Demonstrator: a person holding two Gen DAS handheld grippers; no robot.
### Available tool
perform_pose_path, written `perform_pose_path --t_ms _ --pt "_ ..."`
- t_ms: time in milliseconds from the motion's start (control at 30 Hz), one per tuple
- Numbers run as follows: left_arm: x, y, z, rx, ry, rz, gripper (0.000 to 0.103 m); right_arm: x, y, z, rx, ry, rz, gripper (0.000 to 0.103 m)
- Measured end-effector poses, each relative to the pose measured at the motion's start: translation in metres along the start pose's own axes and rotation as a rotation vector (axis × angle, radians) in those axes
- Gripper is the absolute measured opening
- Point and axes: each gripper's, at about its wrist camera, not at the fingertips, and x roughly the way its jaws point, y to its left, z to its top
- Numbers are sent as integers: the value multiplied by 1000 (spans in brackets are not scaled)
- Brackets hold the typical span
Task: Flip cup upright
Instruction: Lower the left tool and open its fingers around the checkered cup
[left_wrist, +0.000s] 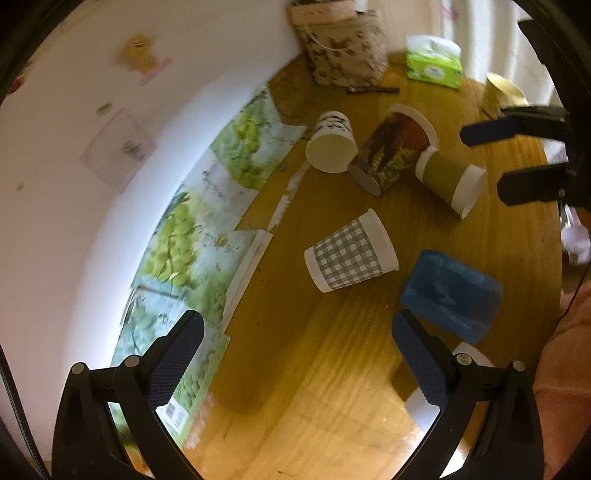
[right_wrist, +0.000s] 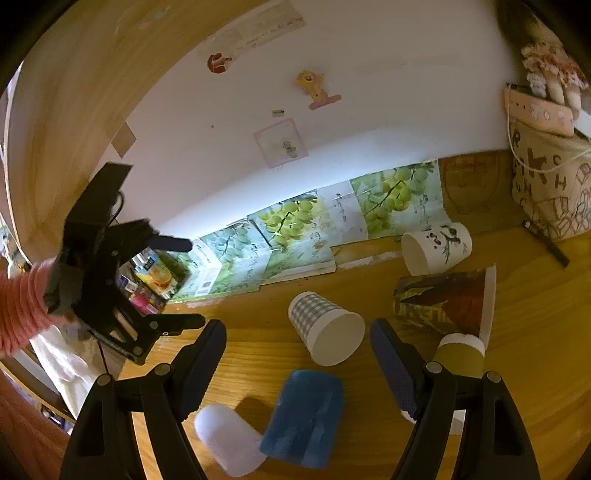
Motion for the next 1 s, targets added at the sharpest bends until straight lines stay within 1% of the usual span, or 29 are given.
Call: perform_pose_path --t_ms 67,233,400,467,733,800,1000 --pt "6 -2 2 48 -17 10 101 2 -2 -2 3 -6 -19 81" --pt "24 -9 7 172 -21 -5 101 13 -13 -9 55 1 -29 81" --pt "40 -18 10 303 -23 -60 101 19 -18 -10 61 5 -49 81" --pt "47 -22 11 349 -24 -67 101 21 -19 -10 62 7 -59 81" --pt "67 -30 16 447 -22 -109 101 28 -22 -10 56 28 -75 81" --pt "74 -29 17 454 -23 -111 101 31 -22 -10 60 33 -67 81" --pt "89 -31 20 468 -3 -149 101 37 -22 -11 66 50 -55 81"
